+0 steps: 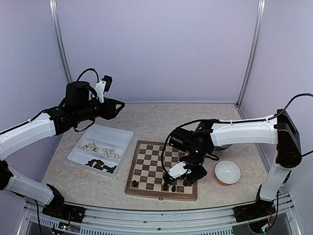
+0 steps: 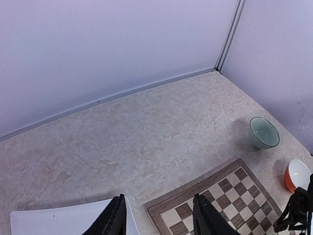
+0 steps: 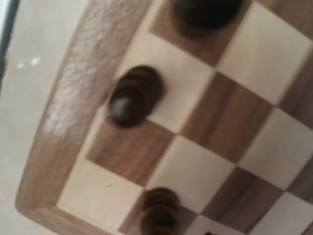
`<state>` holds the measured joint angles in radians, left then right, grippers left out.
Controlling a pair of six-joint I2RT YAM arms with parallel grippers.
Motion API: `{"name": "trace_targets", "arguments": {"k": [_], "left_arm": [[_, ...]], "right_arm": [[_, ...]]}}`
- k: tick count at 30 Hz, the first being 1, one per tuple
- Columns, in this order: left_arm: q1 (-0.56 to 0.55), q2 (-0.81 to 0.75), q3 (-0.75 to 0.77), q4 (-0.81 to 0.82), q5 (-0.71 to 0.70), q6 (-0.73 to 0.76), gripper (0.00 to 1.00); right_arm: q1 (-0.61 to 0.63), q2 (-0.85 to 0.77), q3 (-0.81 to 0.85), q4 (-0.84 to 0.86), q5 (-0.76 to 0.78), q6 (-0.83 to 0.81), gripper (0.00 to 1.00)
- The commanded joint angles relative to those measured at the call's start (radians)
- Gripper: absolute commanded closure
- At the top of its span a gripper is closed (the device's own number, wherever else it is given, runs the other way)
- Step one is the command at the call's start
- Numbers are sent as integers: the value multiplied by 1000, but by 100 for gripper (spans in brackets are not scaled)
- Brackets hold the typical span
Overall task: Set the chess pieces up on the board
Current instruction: Place the knight on the chessboard, then move the knight to b8.
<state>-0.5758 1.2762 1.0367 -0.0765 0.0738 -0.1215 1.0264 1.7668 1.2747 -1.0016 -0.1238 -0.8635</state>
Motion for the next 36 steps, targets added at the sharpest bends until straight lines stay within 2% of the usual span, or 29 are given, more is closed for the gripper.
{"name": "trace_targets", "arguments": {"k": [1, 8, 14, 36], "left_arm": [[-10, -3, 13, 5, -1, 17, 53], [-11, -1, 13, 5, 10, 17, 53], [-12, -1, 12, 4, 13, 20, 53], [-10, -2, 15, -3, 19, 26, 53]], "right_arm": [[-15, -89, -38, 20, -63, -2, 54], [-89, -160, -100, 98, -141, -17, 54], [-135, -191, -187, 216, -182, -48, 72], [-147, -94, -246, 307, -245, -68, 73]]}}
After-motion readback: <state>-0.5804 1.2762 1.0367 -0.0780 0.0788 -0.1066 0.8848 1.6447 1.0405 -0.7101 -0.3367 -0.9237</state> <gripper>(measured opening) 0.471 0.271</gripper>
